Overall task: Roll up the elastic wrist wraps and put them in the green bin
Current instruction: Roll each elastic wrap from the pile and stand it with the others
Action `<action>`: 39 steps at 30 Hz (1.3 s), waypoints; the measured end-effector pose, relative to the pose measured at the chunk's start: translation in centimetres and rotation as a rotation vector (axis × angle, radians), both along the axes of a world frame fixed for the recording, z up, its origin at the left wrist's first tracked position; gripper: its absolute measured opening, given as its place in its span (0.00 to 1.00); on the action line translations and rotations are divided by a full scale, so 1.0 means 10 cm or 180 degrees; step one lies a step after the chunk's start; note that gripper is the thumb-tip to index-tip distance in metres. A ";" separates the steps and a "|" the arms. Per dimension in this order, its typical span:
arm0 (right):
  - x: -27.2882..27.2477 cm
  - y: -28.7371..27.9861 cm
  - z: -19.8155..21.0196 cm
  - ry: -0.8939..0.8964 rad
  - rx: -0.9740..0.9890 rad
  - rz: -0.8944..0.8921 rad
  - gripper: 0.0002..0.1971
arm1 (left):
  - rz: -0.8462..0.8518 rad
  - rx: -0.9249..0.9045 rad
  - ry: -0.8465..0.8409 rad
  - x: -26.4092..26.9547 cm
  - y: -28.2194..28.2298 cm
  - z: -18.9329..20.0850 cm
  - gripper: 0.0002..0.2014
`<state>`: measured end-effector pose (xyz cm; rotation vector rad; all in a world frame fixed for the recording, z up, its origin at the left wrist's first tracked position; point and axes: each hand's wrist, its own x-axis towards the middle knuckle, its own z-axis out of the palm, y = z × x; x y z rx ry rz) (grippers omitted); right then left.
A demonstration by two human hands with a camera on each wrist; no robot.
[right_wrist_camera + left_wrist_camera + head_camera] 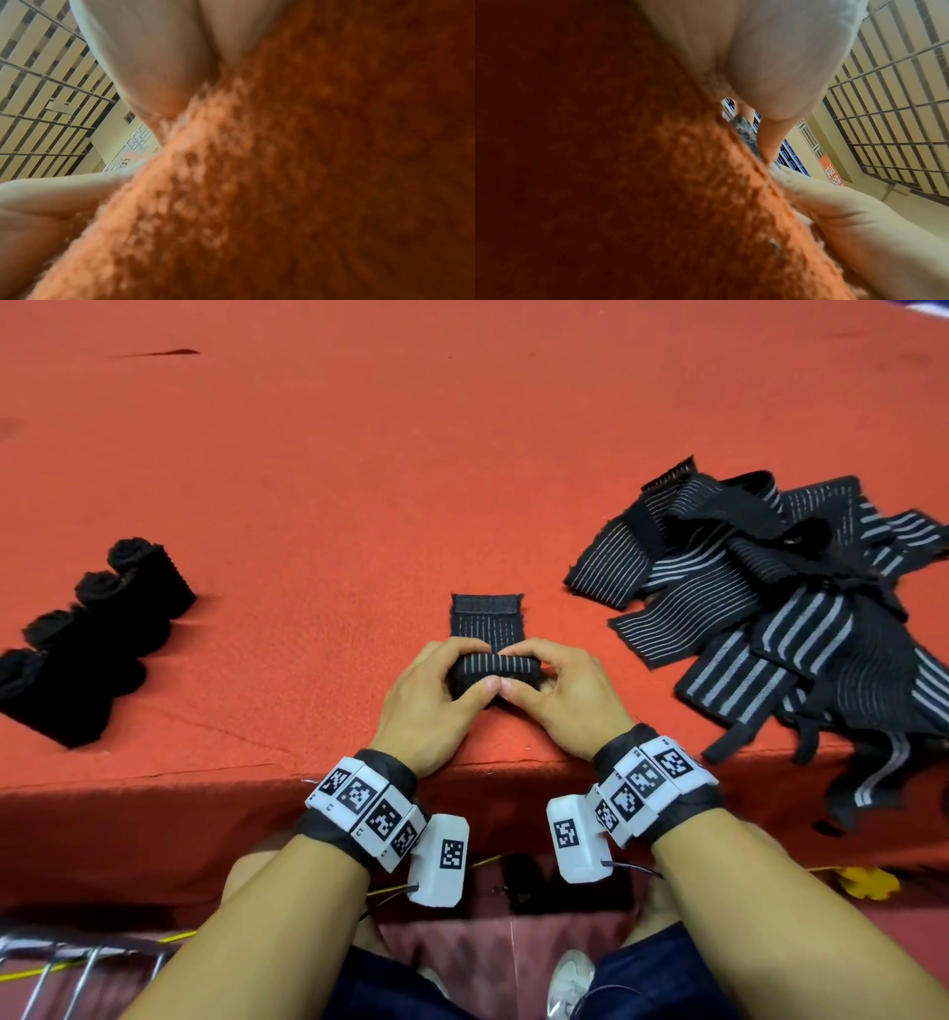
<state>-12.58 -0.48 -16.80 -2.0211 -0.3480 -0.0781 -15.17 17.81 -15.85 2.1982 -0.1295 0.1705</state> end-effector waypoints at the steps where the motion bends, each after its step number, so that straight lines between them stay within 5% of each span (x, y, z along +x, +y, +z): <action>1: 0.00 0.00 0.00 0.0039 0.0003 -0.0039 0.11 | -0.0011 -0.0024 -0.0004 0.00 0.00 0.00 0.13; 5: -0.02 0.00 0.03 0.0077 0.0003 -0.0019 0.11 | 0.0070 -0.0111 0.0018 -0.01 0.01 0.01 0.08; 11: -0.03 -0.02 -0.02 -0.0015 0.0144 0.0311 0.27 | 0.0165 0.0034 0.0103 0.02 -0.03 0.05 0.09; 21: -0.01 0.02 0.02 -0.0060 -0.0095 0.0011 0.13 | -0.0109 -0.0036 -0.0012 0.00 0.02 -0.02 0.23; 25: 0.00 0.01 0.02 0.0023 -0.0134 -0.0032 0.11 | -0.0044 -0.0054 0.0069 -0.01 0.03 0.00 0.18; 30: -0.01 -0.02 -0.02 -0.0181 0.0115 0.0206 0.25 | 0.0052 -0.0049 0.0170 0.00 0.00 0.03 0.13; 34: -0.02 -0.04 0.01 -0.0212 -0.0026 0.0119 0.18 | 0.0074 0.0105 0.0238 0.00 -0.02 0.03 0.11; 39: -0.01 0.00 0.01 -0.0140 -0.0105 -0.0084 0.10 | -0.0076 0.0063 0.0105 -0.01 0.00 -0.01 0.25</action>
